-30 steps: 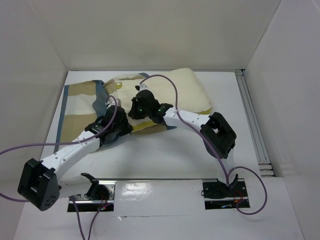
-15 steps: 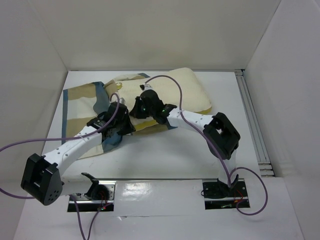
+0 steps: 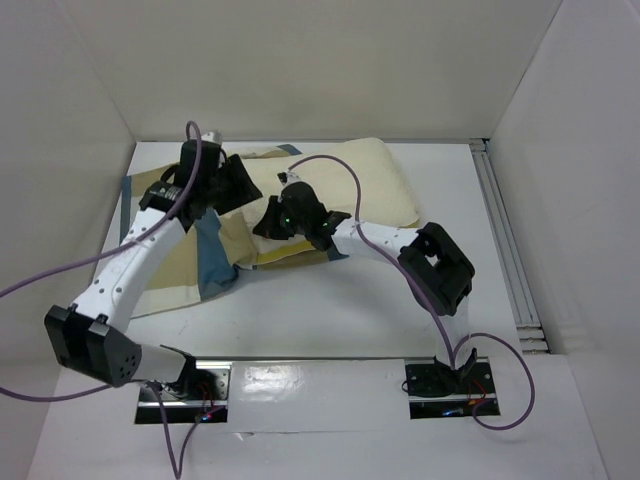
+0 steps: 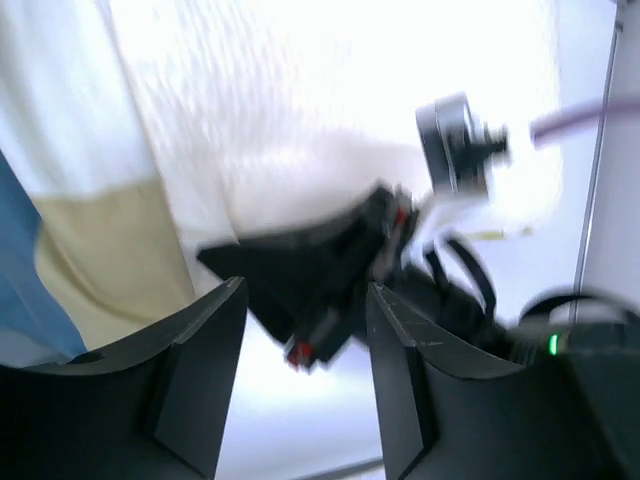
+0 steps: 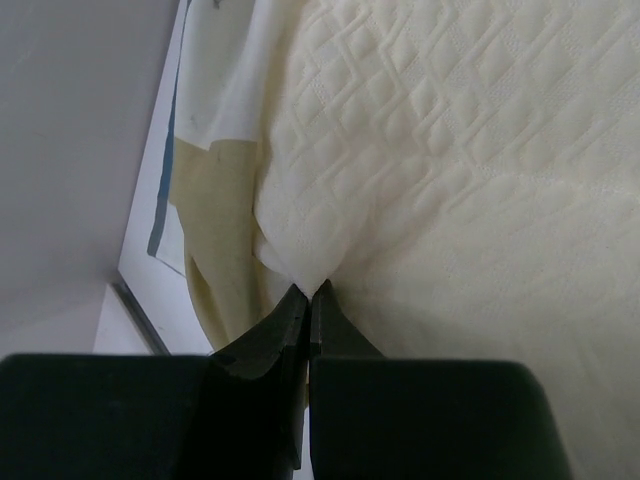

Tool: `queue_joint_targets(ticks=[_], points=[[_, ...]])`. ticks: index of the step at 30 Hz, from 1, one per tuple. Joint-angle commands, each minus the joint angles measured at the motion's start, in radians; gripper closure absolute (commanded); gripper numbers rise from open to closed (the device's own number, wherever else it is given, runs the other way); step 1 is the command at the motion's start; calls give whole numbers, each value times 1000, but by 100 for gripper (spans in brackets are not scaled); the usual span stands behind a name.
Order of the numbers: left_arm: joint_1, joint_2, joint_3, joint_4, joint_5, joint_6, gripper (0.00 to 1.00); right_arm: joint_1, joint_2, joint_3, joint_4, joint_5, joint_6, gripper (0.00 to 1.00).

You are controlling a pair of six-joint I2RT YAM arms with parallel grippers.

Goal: Put the pillow into the pillowcase

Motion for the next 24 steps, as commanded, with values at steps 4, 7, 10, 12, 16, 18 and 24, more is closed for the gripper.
queue_joint_targets(ticks=[4, 7, 10, 12, 16, 18, 24], points=[[121, 240, 154, -104, -35, 18, 28, -5, -5, 4, 118, -23, 9, 100], [152, 386, 257, -162, -65, 4, 27, -5, -5, 4, 118, -23, 0, 100], [161, 475, 332, -172, -134, -8, 27, -5, -5, 4, 107, -23, 0, 100], [161, 510, 366, -172, -208, -21, 29, -5, 4, 15, 107, -23, -9, 100], [195, 601, 467, -158, -244, -30, 32, -5, 13, 36, 89, -23, -21, 100], [218, 663, 504, -158, -220, -30, 32, 4, 24, 49, 80, -23, -33, 100], [241, 789, 643, -158, -209, -19, 34, 24, 47, 58, 57, -33, -44, 100]])
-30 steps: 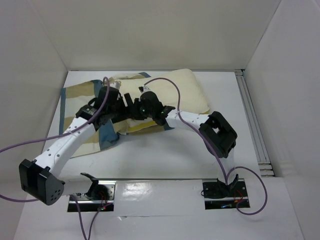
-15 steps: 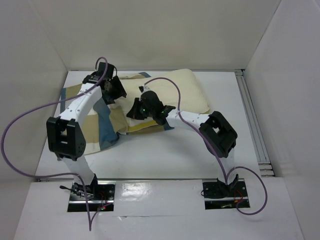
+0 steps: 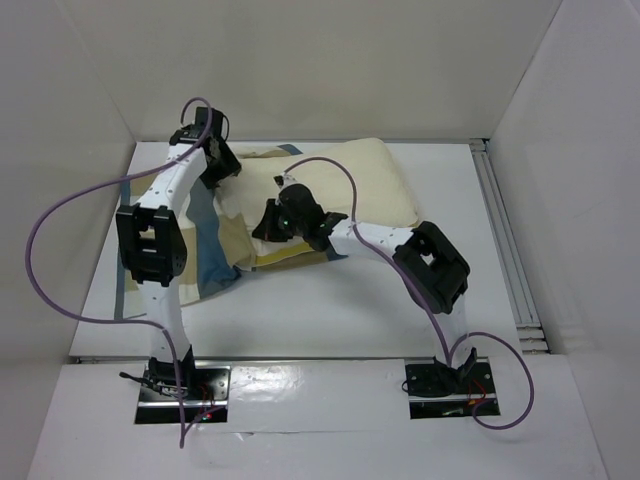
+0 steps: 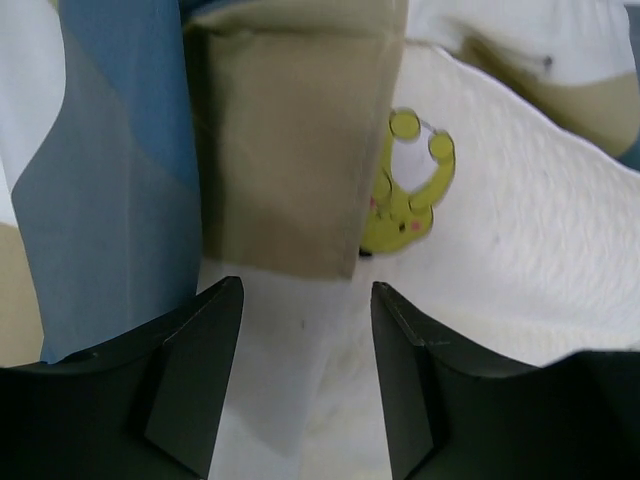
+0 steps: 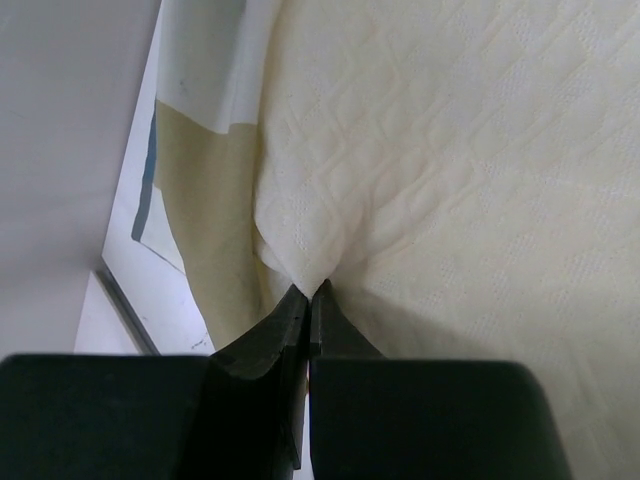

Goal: Put the pillow into the pillowcase

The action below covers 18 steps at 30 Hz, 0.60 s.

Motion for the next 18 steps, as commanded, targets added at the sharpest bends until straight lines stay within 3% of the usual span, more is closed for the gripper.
queue_joint_targets(ticks=[1, 7, 13, 18], points=[[21, 67, 80, -5, -15, 6, 34, 19, 18, 48, 56, -11, -15, 100], [22, 173, 187, -5, -25, 16, 42, 28, 38, 67, 38, -20, -24, 100], [22, 193, 226, -16, -25, 16, 73, 28, 47, 77, 38, -20, -34, 100], [12, 168, 247, -4, -35, 74, 83, 28, 56, 86, 38, -29, -34, 100]])
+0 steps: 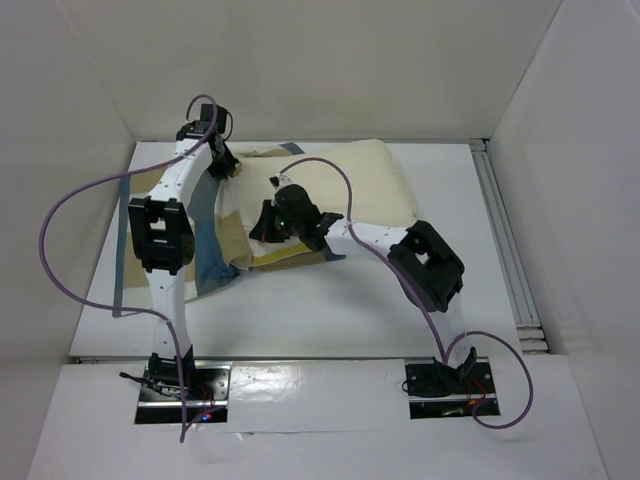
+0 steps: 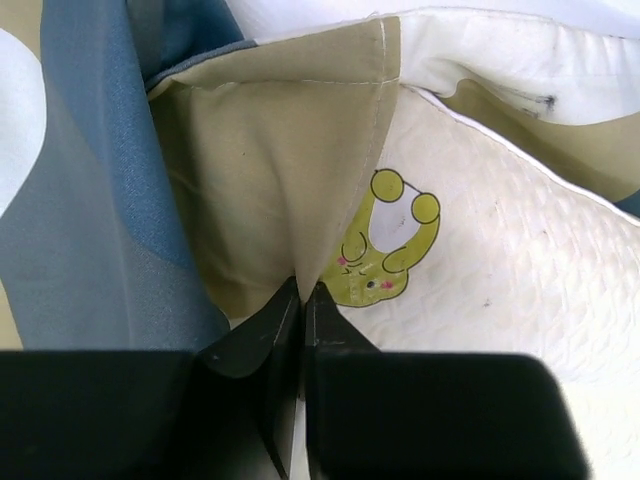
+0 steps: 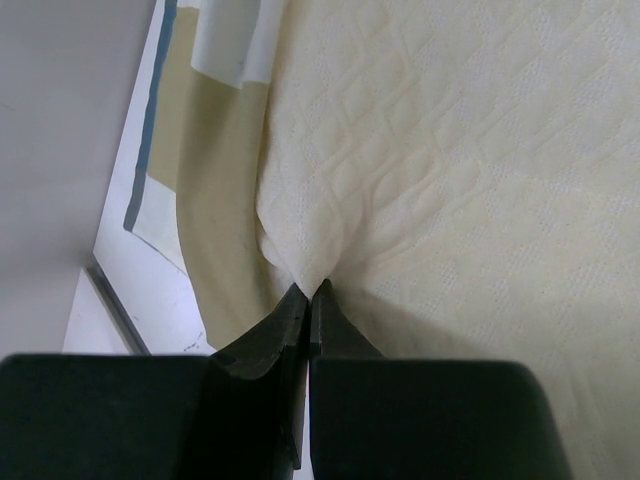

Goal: Put the pillow into the pillowcase

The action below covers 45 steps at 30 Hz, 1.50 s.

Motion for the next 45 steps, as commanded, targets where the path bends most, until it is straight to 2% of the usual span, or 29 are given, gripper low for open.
queue_joint_targets(ticks=[1, 12, 16, 17, 18, 19, 20, 21, 22, 23, 25, 27, 30, 31, 33, 34, 35, 38, 42, 43, 45], points=[[-8, -14, 71, 20, -3, 63, 84, 26, 19, 53, 30, -24, -9, 100], [-116, 13, 160, 28, 305, 196, 83, 57, 37, 119, 25, 20, 11, 100], [-116, 4, 109, 19, 305, 218, 79, 57, -4, 76, 69, 74, 20, 100], [-116, 4, 100, 19, 305, 218, 82, 57, -15, 76, 69, 74, 6, 100], [-116, 28, 100, 19, 319, 218, 91, 57, -15, 89, 18, 74, -6, 100], [-106, 41, 100, 19, 330, 229, 98, 57, -15, 106, -25, 74, -40, 93], [-106, 50, 100, 19, 342, 229, 100, 57, -15, 125, -71, 110, -55, 79], [-94, 59, 100, 19, 356, 229, 100, 57, -47, 125, -111, 138, -70, 44], [-93, 68, 100, 19, 356, 229, 100, 57, -70, 105, -160, 182, -81, 32], [-93, 68, 100, 19, 356, 229, 100, 57, -99, 79, -177, 236, -90, 25], [-93, 68, 100, 19, 356, 238, 100, 34, -190, -5, -208, 348, -104, 15], [-93, 78, 100, 28, 356, 238, 94, -4, -290, -62, -236, 432, -127, 12], [-93, 78, 109, 28, 365, 249, 85, -50, -375, -87, -337, 601, -155, 12], [-93, 78, 109, 39, 353, 258, 75, -119, -398, -70, -430, 615, -155, 12], [-93, 78, 109, 48, 353, 267, 63, -214, -407, -59, -515, 596, -144, 10], [-93, 78, 109, 48, 353, 267, 63, -305, -421, -59, -542, 582, -144, 9], [-93, 78, 109, 57, 344, 267, 62, -347, -430, -78, -568, 566, -144, 9], [-93, 99, 120, 57, 344, 267, 62, -479, -469, -160, -581, 493, -144, 7], [-93, 99, 120, 79, 354, 256, 83, -625, -496, -291, -532, 329, -135, 5], [-93, 99, 120, 79, 355, 256, 92, -650, -496, -336, -521, 277, -135, 5], [-93, 99, 120, 79, 379, 256, 99, -716, -496, -378, -485, 226, -123, 5]])
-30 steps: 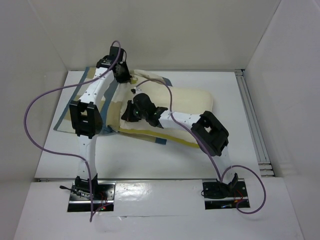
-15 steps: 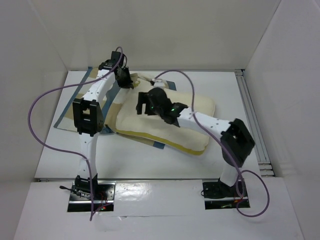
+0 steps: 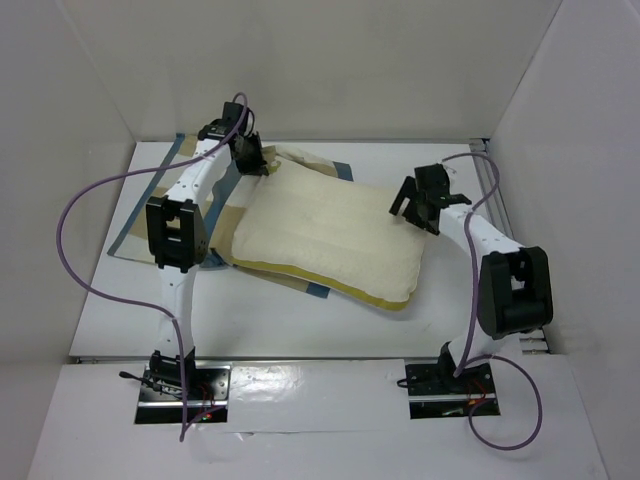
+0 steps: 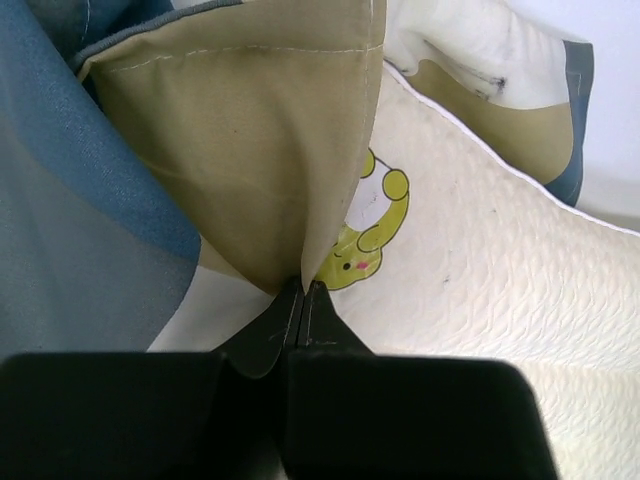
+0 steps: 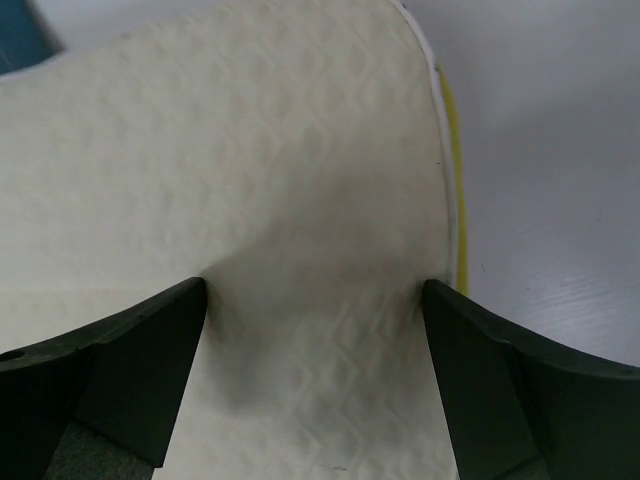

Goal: Put the pillow into the pillowcase

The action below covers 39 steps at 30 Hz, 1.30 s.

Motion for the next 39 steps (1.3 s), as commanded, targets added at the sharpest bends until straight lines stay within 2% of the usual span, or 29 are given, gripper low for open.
queue_joint_targets(ticks=[1, 2, 4, 6, 7, 8, 9, 11, 18, 22, 25, 26, 29, 30, 31, 33, 34, 35, 37, 38, 39], points=[[-9, 22, 18, 27, 30, 11, 100, -65, -25, -65, 25, -187, 10, 5], [-9, 22, 18, 27, 46, 11, 100, -91, -7, -100, 45, -223, 10, 7], [-9, 22, 18, 36, 76, 11, 100, -92, 16, -113, 99, -283, 10, 19], [-18, 22, 18, 36, 124, 21, 100, -92, 38, -134, 171, -420, -4, 40], [-32, 22, 29, 36, 141, 21, 100, -92, 38, -134, 200, -473, -4, 70], [-41, 22, 38, 36, 151, 21, 100, -92, 38, -145, 217, -535, -14, 86], [-67, 22, 50, 23, 152, 30, 100, -92, 29, -131, 217, -536, -15, 100], [-101, 22, 76, 1, 152, 52, 100, -92, -5, -131, 217, -536, -24, 100], [-205, -39, 58, -8, 403, 18, 100, -92, -264, -133, 225, -519, 33, 100], [-265, -102, -9, -8, 521, -8, 100, -66, -393, -124, 122, -459, 33, 100], [-307, -123, -80, 16, 460, -23, 100, -52, -467, -158, 49, -382, 33, 100], [-317, -114, -80, 17, 392, -35, 100, -43, -490, -179, 36, -360, 33, 100], [-317, -64, -45, 17, 334, -35, 100, -43, -490, -238, -10, -251, 33, 100], [-317, -63, -45, 17, 351, -20, 91, -43, -476, -239, -31, -217, 33, 100], [-317, -63, -19, 3, 351, -11, 84, -43, -467, -239, -53, -170, 21, 82], [-317, -103, -9, -43, 331, 39, 60, -43, -445, -211, -111, -142, -14, 39], [-317, -122, 15, -65, 308, 53, 41, -43, -436, -196, -125, -124, -27, 27], [-307, -143, 26, -89, 285, 67, 32, -29, -436, -156, -136, -108, -37, 10], [-292, -206, 46, -156, 231, 89, 18, -14, -445, -81, -145, -55, -76, 0], [-269, -230, 55, -172, 216, 89, 5, 11, -445, -52, -155, -25, -88, 0], [-258, -287, 55, -183, 160, 89, 0, 26, -432, -20, -165, 4, -108, 0]])
